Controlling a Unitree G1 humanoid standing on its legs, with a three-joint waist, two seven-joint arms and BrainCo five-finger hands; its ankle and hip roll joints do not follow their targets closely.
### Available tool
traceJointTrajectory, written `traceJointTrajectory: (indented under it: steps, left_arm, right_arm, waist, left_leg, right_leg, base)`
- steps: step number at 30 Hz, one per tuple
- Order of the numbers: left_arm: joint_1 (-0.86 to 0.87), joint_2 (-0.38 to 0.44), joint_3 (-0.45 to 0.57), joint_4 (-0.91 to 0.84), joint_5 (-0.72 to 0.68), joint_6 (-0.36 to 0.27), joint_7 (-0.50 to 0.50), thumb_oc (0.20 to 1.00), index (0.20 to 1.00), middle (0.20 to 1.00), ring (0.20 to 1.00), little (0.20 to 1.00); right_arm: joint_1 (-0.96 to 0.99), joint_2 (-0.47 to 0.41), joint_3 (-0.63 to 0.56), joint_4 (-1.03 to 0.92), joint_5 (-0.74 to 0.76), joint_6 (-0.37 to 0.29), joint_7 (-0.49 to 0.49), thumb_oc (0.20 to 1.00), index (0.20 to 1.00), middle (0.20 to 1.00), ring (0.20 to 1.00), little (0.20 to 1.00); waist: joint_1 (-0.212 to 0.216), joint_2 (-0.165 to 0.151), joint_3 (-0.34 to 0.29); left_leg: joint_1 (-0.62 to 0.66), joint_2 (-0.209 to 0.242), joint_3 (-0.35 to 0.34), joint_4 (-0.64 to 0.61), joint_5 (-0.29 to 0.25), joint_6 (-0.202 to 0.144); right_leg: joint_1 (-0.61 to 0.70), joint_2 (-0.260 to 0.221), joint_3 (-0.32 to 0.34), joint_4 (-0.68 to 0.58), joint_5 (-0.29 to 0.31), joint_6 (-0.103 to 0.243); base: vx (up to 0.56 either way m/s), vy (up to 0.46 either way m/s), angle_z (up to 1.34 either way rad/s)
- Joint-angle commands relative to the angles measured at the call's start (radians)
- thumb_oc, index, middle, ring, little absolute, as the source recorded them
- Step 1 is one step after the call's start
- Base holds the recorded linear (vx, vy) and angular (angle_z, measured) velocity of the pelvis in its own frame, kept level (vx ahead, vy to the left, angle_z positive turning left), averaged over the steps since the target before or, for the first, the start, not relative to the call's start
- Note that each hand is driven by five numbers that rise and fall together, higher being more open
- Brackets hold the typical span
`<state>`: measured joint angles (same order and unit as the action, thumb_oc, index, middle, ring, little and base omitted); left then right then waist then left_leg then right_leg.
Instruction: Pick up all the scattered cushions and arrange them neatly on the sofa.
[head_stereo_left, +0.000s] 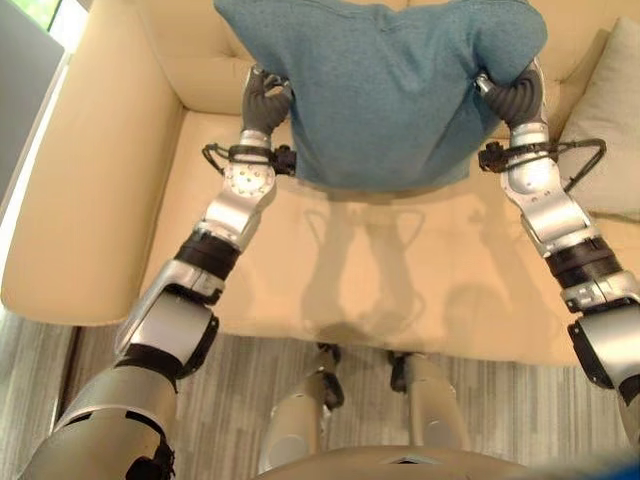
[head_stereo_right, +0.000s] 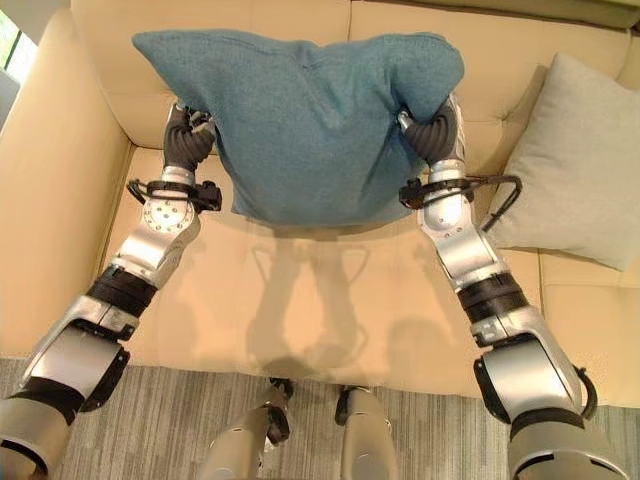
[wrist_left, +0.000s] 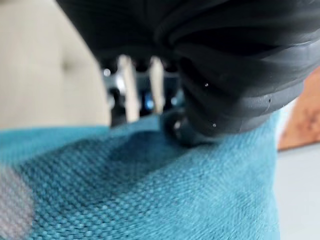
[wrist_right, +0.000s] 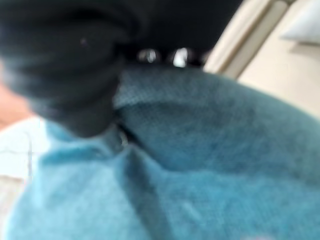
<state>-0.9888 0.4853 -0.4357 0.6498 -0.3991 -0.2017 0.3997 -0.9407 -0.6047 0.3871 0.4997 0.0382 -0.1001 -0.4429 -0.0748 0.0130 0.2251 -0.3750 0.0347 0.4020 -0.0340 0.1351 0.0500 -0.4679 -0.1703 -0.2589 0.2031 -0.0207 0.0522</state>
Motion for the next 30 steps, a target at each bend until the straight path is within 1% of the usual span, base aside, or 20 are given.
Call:
traceJointTrajectory:
  steps: [1,5,11,12,13,14,17,22,27,28,29,30]
  left_arm:
    - [-0.223,-0.025,-0.055,-0.035,0.065,-0.121,-0.008,0.2,0.2,0.2,0.2,0.2]
    - [-0.267,-0.013,-0.061,0.015,0.05,-0.113,-0.006,0.2,0.2,0.2,0.2,0.2]
    - [-0.239,-0.051,-0.042,0.102,0.012,-0.093,-0.024,0.2,0.2,0.2,0.2,0.2]
    - [-0.238,-0.054,-0.041,0.112,0.014,-0.09,-0.021,0.313,0.313,0.313,0.313,0.313]
    - [-0.236,-0.055,-0.037,0.126,0.019,-0.086,-0.019,0.884,0.884,0.884,0.884,0.884]
    - [-0.233,-0.054,-0.034,0.135,0.022,-0.082,-0.017,1.0,1.0,1.0,1.0,1.0]
    - [-0.228,-0.03,-0.026,0.178,0.045,-0.064,-0.017,1.0,1.0,1.0,1.0,1.0]
    - [-0.215,0.066,-0.015,0.216,0.112,-0.034,-0.021,1.0,1.0,1.0,1.0,1.0]
    - [-0.17,0.153,0.035,0.212,0.141,-0.023,-0.018,1.0,1.0,1.0,1.0,1.0]
    - [-0.113,0.18,0.079,0.194,0.134,-0.024,-0.018,1.0,1.0,1.0,1.0,1.0]
    - [-0.11,0.18,0.079,0.192,0.135,-0.024,-0.018,1.0,1.0,1.0,1.0,1.0]
    - [-0.082,0.189,0.1,0.178,0.134,-0.027,-0.022,1.0,1.0,1.0,1.0,1.0]
  right_arm:
    - [-0.166,0.046,0.026,-0.031,0.006,-0.087,-0.008,0.2,0.2,0.2,0.2,0.2]
    - [-0.217,0.053,0.05,0.032,0.019,-0.08,-0.01,0.2,0.2,0.2,0.2,0.2]
    - [-0.227,0.068,0.089,0.174,0.037,-0.054,0.011,0.2,0.2,0.2,0.2,0.2]
    - [-0.231,0.068,0.094,0.193,0.029,-0.05,0.008,0.357,0.357,0.357,0.357,0.357]
    - [-0.234,0.065,0.098,0.213,0.017,-0.043,0.004,0.576,0.576,0.576,0.576,0.576]
    - [-0.239,0.061,0.102,0.226,0.006,-0.037,0.001,1.0,1.0,1.0,1.0,1.0]
    - [-0.261,0.03,0.111,0.286,-0.044,-0.01,-0.02,1.0,1.0,1.0,1.0,1.0]
    - [-0.241,-0.03,0.079,0.32,-0.107,0.021,-0.055,1.0,1.0,1.0,1.0,1.0]
    - [-0.182,-0.1,0.001,0.318,-0.134,0.045,-0.087,1.0,1.0,1.0,1.0,1.0]
    - [-0.113,-0.136,-0.057,0.301,-0.119,0.043,-0.092,1.0,1.0,1.0,1.0,1.0]
    - [-0.108,-0.136,-0.059,0.298,-0.12,0.043,-0.092,1.0,1.0,1.0,1.0,1.0]
    - [-0.077,-0.151,-0.085,0.288,-0.106,0.038,-0.09,1.0,1.0,1.0,1.0,1.0]
  waist:
    - [0.005,-0.051,-0.039]
    - [0.004,-0.047,-0.026]
    - [0.006,-0.044,-0.012]
    - [0.007,-0.045,-0.01]
    - [0.008,-0.046,-0.011]
    - [0.008,-0.046,-0.012]
    - [0.009,-0.047,-0.02]
    - [0.008,-0.043,-0.042]
    - [0.008,-0.039,-0.064]
    - [0.006,-0.038,-0.075]
    - [0.006,-0.038,-0.076]
    - [0.004,-0.037,-0.081]
  left_leg:
    - [0.013,0.077,0.004,0.041,-0.084,-0.161]
    - [-0.046,0.075,-0.005,0.047,-0.079,-0.162]
    - [-0.114,0.072,-0.009,0.074,-0.085,-0.161]
    - [-0.12,0.072,-0.01,0.078,-0.086,-0.162]
    - [-0.125,0.072,-0.012,0.079,-0.086,-0.163]
    - [-0.128,0.072,-0.013,0.079,-0.086,-0.163]
    - [-0.136,0.074,-0.019,0.082,-0.085,-0.166]
    - [-0.123,0.069,-0.028,0.073,-0.09,-0.166]
    - [-0.104,0.065,-0.032,0.076,-0.099,-0.165]
    - [-0.085,0.066,-0.032,0.07,-0.1,-0.166]
    - [-0.083,0.066,-0.032,0.069,-0.1,-0.166]
    - [-0.072,0.066,-0.033,0.063,-0.099,-0.166]
  right_leg:
    - [0.048,-0.115,0.025,-0.175,0.177,0.178]
    - [-0.008,-0.108,0.046,-0.19,0.193,0.179]
    - [-0.076,-0.108,0.056,-0.185,0.201,0.175]
    - [-0.08,-0.106,0.057,-0.186,0.203,0.175]
    - [-0.083,-0.106,0.056,-0.188,0.205,0.176]
    - [-0.086,-0.106,0.055,-0.189,0.206,0.177]
    - [-0.089,-0.103,0.051,-0.195,0.208,0.177]
    - [-0.081,-0.102,0.047,-0.199,0.209,0.18]
    - [-0.062,-0.099,0.048,-0.205,0.207,0.181]
    - [-0.044,-0.097,0.043,-0.209,0.206,0.18]
    - [-0.043,-0.097,0.043,-0.209,0.206,0.18]
    - [-0.035,-0.097,0.042,-0.21,0.204,0.179]
  base:
    - [0.01,-0.009,-0.08]
    - [0.01,0.001,-0.04]
    - [0.01,-0.019,-0.11]
    - [0.01,-0.04,-0.09]
    - [0.01,-0.04,-0.04]
    - [0.01,-0.034,-0.04]
    - [0.03,-0.032,0.1]
    - [0.04,-0.01,0.0]
    - [0.05,0.002,-0.04]
    - [0.07,-0.013,-0.03]
    - [0.07,-0.016,-0.02]
    - [0.07,-0.008,-0.02]
